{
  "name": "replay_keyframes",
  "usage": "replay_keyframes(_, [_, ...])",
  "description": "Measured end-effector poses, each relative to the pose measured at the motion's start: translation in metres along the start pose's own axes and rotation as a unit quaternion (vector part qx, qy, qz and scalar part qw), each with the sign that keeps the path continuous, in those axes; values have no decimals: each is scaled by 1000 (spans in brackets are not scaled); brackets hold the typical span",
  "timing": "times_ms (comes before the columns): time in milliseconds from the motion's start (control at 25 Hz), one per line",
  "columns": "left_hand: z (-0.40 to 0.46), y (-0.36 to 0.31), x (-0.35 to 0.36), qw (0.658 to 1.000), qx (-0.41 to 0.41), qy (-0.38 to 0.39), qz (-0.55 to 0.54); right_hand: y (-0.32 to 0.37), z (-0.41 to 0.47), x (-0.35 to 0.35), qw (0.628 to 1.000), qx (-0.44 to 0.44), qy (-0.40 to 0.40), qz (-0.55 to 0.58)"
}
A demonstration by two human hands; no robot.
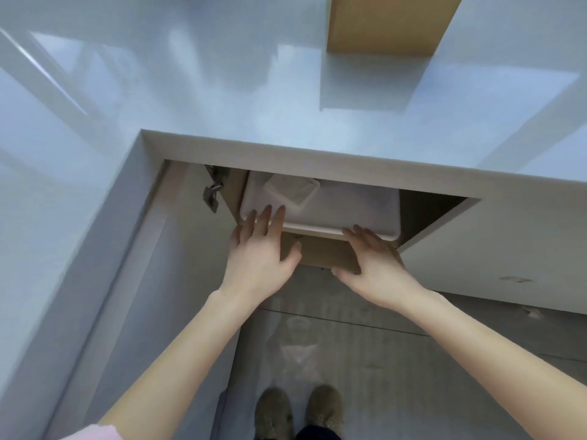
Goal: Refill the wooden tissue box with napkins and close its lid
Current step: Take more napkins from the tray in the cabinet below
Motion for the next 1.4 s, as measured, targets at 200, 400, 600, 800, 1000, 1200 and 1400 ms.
replay_keyframes(200, [34,19,37,1000,23,5,-4,-24,52,34,995,16,15,102])
replay_keyframes(400, [64,33,69,999,39,5,-9,-48,93,55,988,37,-11,147])
replay_keyframes(600, [99,47,89,998,-1,23,-63,-48,132,66,993,20,-2,117])
replay_keyframes(800, [130,50,100,997,-4,32,-72,-45,173,65,998,5,-14,69])
replay_keyframes(1000, [160,73,129,920,-199,65,-331,-37,219,62,986,3,-121,119])
replay_keyframes(1200, [178,77,144,824,-271,55,-494,-35,253,53,973,38,-193,121])
replay_keyframes(1400, [181,79,148,812,-286,48,-506,-33,275,48,988,65,-124,72])
Point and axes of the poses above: each hand's wrist, its own z-axis towards the middle knuckle, its own x-axis out of the palm, y = z × x, the point moved 7 cm from there along z, towards the middle knuckle, and after that the axes turned 2 degrees about -y, right-handed, at the moved point
